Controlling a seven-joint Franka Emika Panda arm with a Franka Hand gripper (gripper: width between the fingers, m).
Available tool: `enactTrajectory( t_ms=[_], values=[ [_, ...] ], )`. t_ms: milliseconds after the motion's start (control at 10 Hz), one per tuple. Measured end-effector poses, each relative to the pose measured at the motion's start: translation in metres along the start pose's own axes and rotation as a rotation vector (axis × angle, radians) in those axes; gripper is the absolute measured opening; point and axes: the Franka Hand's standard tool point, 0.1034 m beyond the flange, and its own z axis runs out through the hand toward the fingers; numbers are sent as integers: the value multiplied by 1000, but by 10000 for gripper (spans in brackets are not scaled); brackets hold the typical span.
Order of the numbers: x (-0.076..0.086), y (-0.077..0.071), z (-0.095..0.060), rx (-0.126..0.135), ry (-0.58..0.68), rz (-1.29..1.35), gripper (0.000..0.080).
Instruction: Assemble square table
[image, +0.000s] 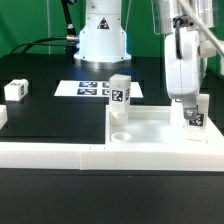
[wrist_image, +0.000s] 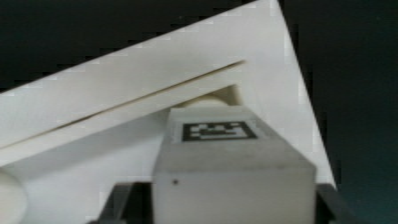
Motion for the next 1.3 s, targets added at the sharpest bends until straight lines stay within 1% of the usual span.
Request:
enactTrajectory(
  t_ms=[100, 200, 300, 400, 500, 800, 900, 1000, 1100, 1200, 1300],
  values=[
    [0, 0, 1, -1, 1, -32, 290],
    [0, 1, 1, -2, 2, -37, 473],
    [-3, 2, 1, -11, 24, -235, 600],
    [-8, 2, 1, -10, 33, -428, 600],
    [-12, 4, 2, -8, 36, -636, 639],
    [-9, 3, 2, -13, 39, -780, 648],
    [-9, 3, 2, -15, 40, -875, 649],
    [-11, 2, 2, -19, 57, -1095, 649],
    [-13, -1, -1, -31, 69, -1300, 649],
    [-15, -3, -2, -41, 72, -1423, 649],
    [-14, -2, -1, -40, 73, -1374, 637]
  ],
)
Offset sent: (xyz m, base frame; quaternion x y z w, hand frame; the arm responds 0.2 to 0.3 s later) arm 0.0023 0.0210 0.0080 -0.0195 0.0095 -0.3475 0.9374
